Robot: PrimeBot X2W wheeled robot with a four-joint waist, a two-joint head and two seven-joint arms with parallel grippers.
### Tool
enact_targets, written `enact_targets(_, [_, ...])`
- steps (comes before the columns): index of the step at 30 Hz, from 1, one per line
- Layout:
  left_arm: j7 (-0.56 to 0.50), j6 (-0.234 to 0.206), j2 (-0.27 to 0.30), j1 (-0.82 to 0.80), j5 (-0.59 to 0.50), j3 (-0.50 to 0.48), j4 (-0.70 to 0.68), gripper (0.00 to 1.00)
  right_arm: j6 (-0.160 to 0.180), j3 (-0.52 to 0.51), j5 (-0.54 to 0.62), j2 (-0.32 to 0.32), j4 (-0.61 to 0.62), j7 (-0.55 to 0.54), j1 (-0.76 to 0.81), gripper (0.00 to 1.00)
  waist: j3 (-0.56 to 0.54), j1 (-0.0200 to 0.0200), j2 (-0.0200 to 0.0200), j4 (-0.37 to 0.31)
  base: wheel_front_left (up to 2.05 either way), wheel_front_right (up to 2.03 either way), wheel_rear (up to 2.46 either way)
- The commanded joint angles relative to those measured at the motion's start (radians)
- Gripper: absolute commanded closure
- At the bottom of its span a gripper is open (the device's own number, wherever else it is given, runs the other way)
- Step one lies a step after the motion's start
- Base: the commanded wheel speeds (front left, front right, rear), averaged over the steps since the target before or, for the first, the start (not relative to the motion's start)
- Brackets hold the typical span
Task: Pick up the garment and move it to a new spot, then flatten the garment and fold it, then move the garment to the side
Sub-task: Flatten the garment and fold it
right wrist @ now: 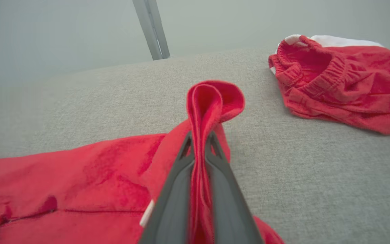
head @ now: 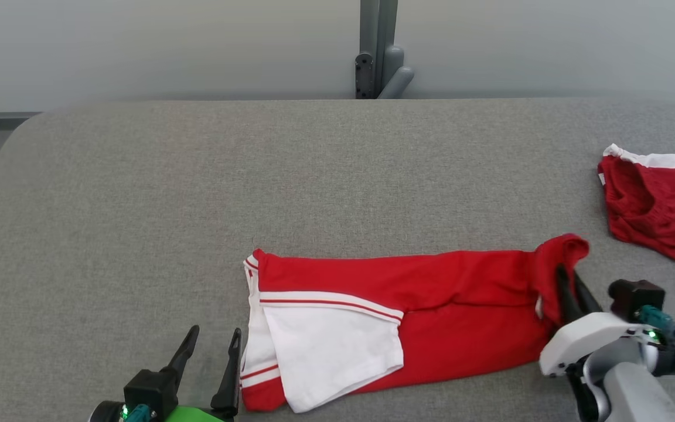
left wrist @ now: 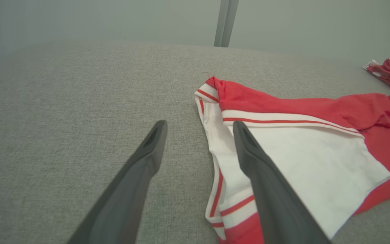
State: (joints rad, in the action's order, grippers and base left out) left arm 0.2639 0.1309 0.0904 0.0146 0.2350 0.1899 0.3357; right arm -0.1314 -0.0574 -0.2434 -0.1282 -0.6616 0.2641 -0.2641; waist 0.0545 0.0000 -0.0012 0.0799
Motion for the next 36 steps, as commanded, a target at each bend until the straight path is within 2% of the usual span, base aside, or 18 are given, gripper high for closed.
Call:
enact_targets(1, [0.000,-0.001,0.002,-0.004,0.000,0.001,0.004,0.00,0.001,0.047,-0.025,0.000,0.025,0.000,0.021,1.00,-0.005,0.0000,0.0012,-0.005,0.00,0.00,0.00])
enact_targets(4, [0.000,-0.001,0.001,-0.007,0.002,0.009,0.007,0.00,0.001,0.206,-0.101,-0.009,0.080,0.000,0.045,1.00,-0.011,0.0000,0.0012,-0.007,0.00,0.00,0.00])
enact_targets(6, [0.000,-0.001,-0.001,-0.009,0.003,0.021,0.010,0.00,0.001,0.393,-0.205,-0.023,0.135,0.000,0.047,1.00,-0.018,0.0000,0.0012,0.002,0.00,0.00,0.00])
enact_targets(11, [0.000,-0.001,0.001,-0.019,0.005,0.034,0.014,0.00,0.001,0.580,-0.299,-0.008,0.161,-0.021,0.007,1.00,-0.018,0.0000,0.0012,0.042,0.00,0.00,0.00])
enact_targets(15, [0.000,-0.001,0.000,-0.026,-0.002,0.047,0.016,0.00,0.001,0.690,-0.340,0.010,0.139,-0.023,-0.035,1.00,-0.015,0.0000,0.0012,0.091,0.00,0.00,0.00])
enact_targets(25, [0.000,-0.001,-0.009,-0.039,0.007,0.085,0.031,0.00,0.001,0.824,-0.385,0.061,0.046,-0.006,-0.138,1.00,-0.002,0.0000,0.0012,0.209,0.00,0.00,0.00])
enact_targets(31, [0.000,-0.001,-0.013,-0.046,0.013,0.095,0.038,0.00,0.001,0.847,-0.408,0.073,-0.024,0.001,-0.190,1.00,0.009,0.0000,0.0012,0.278,0.00,0.00,0.00])
enact_targets(35, [0.000,-0.001,-0.013,-0.045,0.015,0.093,0.041,0.00,0.001,0.834,-0.424,0.075,-0.018,0.001,-0.209,0.98,0.014,0.0000,0.0012,0.294,0.00,0.00,0.00])
enact_targets(36, [0.000,-0.001,-0.014,-0.044,0.015,0.092,0.041,0.00,0.001,0.824,-0.427,0.074,-0.017,0.001,-0.209,0.12,0.015,0.0000,0.0012,0.294,0.00,0.00,0.00])
